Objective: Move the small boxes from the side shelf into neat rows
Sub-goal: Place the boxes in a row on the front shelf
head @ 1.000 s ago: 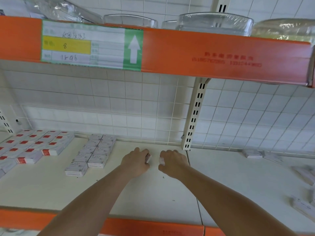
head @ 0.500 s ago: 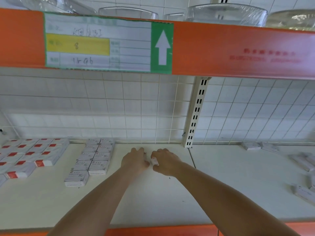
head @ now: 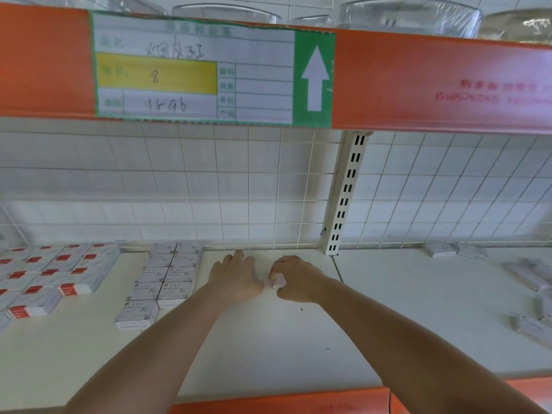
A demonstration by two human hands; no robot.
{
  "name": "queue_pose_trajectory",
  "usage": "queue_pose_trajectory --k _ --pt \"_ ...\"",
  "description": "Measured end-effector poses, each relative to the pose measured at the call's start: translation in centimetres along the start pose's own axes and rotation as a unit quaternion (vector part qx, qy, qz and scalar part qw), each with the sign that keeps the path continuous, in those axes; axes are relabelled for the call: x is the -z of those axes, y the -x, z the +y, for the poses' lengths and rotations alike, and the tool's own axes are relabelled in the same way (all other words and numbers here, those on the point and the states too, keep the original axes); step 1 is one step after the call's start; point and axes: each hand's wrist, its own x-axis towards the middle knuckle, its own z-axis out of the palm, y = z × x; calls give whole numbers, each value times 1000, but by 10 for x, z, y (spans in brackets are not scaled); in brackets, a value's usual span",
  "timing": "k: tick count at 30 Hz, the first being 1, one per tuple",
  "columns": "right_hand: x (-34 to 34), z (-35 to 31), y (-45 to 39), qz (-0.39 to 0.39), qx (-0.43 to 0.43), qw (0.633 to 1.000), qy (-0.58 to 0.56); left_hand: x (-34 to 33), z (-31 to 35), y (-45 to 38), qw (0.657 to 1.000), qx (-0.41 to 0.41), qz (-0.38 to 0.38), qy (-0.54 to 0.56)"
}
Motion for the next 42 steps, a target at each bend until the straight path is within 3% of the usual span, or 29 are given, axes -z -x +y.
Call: queue_pose_trajectory --k 5,8,14,21,26,34,42 --pt "6 0 2 70 -93 993 5 3 -7 2 997 -63 -53 -12" --pt "4 -1 2 61 -133 989 14 3 -7 2 997 -66 -51 3" --pt "2 1 5 -14 -78 997 -12 2 -11 -1 997 -62 -44 10" --pt "2 4 3 34 -99 984 -141 -5 -10 0 999 -38 -14 10" --pt "2 -1 3 31 -94 990 -102 -8 -8 -2 1000 -15 12 -8" --pt "6 0 3 60 -112 990 63 -9 -3 -9 998 40 41 -1" --pt "4 3 1 57 -112 991 51 -11 8 -19 995 50 54 61"
